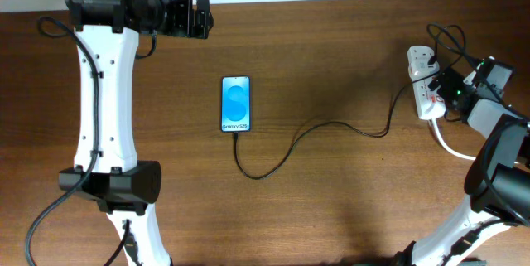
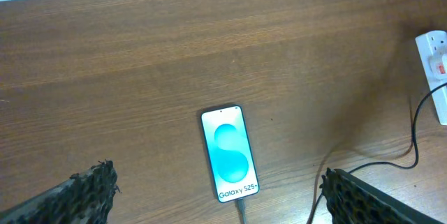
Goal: Plug charger to phone and switch on socket
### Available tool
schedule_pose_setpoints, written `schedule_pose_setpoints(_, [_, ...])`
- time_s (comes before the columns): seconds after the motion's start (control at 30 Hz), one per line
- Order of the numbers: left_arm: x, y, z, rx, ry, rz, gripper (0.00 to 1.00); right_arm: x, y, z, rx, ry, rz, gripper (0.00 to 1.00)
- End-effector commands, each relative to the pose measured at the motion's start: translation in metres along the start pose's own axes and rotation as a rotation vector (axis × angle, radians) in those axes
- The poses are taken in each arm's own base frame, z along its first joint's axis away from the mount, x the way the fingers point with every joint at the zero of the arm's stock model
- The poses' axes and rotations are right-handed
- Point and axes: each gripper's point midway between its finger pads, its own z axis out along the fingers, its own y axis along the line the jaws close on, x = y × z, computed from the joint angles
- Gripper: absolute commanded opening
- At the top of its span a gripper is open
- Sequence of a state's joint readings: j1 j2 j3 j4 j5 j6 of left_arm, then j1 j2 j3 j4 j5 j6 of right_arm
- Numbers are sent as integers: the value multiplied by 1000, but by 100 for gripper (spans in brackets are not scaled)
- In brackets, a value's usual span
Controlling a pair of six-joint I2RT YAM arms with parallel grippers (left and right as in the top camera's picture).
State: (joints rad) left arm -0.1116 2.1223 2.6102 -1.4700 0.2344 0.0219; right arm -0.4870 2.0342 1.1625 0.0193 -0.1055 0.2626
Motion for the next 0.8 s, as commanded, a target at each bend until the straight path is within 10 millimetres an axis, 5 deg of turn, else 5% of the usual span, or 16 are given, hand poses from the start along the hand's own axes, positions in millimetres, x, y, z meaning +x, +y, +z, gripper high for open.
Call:
schedule_pose_setpoints(0.0, [-1, 1, -5, -6, -11, 8, 99, 38, 19, 11, -65, 113, -39, 100])
schedule_pose_setpoints(0.77, [-1, 1, -5, -6, -11, 8, 99, 57, 14, 13, -48, 180, -34, 100])
